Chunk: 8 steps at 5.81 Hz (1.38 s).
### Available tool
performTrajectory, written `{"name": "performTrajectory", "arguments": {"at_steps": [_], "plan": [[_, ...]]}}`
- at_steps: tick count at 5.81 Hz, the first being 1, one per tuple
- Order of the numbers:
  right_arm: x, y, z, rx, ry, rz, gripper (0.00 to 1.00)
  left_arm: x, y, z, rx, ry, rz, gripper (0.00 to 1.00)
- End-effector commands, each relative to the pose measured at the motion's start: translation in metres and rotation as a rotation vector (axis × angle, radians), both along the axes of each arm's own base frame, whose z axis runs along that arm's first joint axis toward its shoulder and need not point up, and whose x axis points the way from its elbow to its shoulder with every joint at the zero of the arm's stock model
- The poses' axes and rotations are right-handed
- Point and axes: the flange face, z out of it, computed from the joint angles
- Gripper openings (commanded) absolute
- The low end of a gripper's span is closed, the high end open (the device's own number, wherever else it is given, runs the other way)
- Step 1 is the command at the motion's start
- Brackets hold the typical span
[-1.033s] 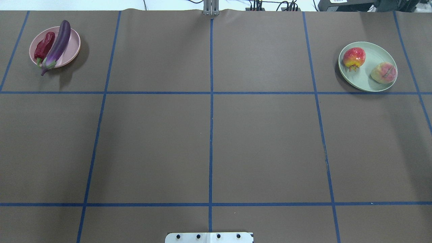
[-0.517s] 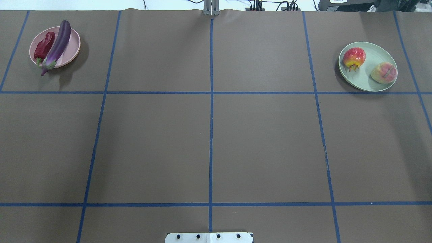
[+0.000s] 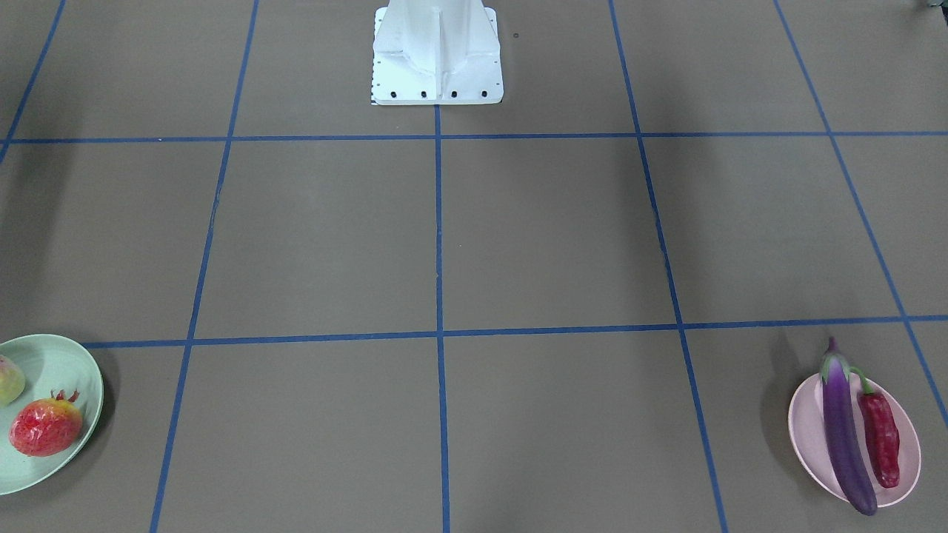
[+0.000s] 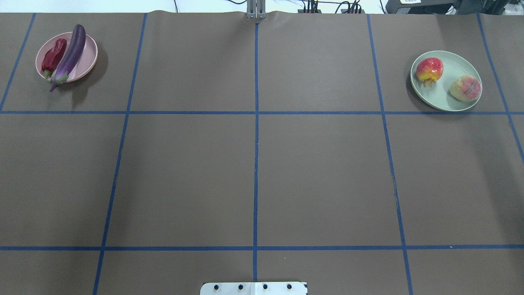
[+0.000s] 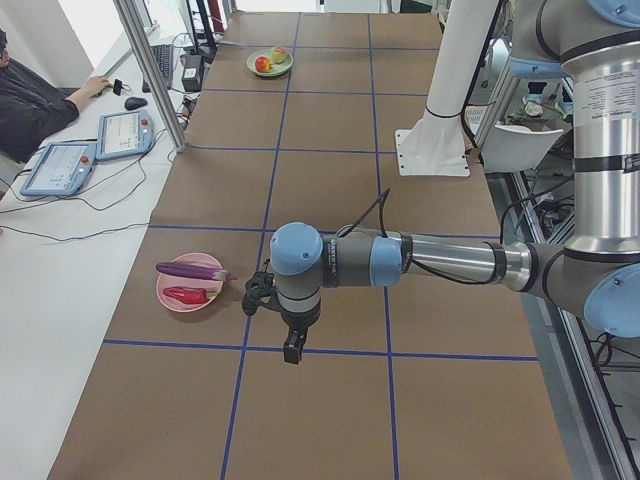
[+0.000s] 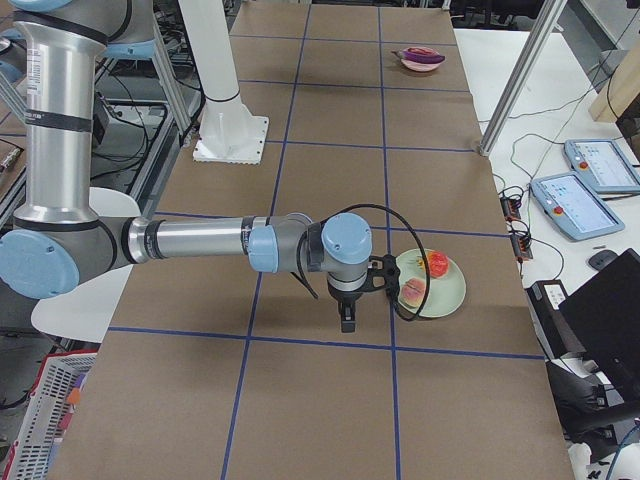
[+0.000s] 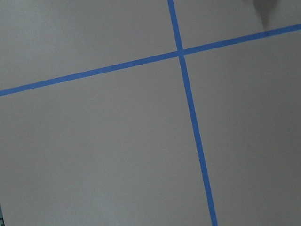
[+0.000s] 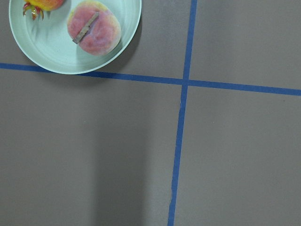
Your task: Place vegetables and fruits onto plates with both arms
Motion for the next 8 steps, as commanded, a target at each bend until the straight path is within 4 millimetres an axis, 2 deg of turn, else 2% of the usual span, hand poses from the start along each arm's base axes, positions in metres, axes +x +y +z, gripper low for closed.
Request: {"name": "performTrajectory", "arguments": {"at_steps": [1, 5, 8], "plan": [[0.0, 0.003, 0.003, -0.01, -0.005, 0.003, 1.0, 0.001, 0.001, 0.012, -0.02, 0.003, 0.002, 1.0], [0.0, 0.004, 0.002, -0.007, -0.005, 0.002, 1.0, 0.003, -0.012, 0.004, -0.004, 0.002, 0.004, 1.0], [0.0, 0.003, 0.0, -0.004, -0.006, 0.002, 1.0, 0.007, -0.015, 0.002, 0.001, 0.002, 0.014, 1.0]]}}
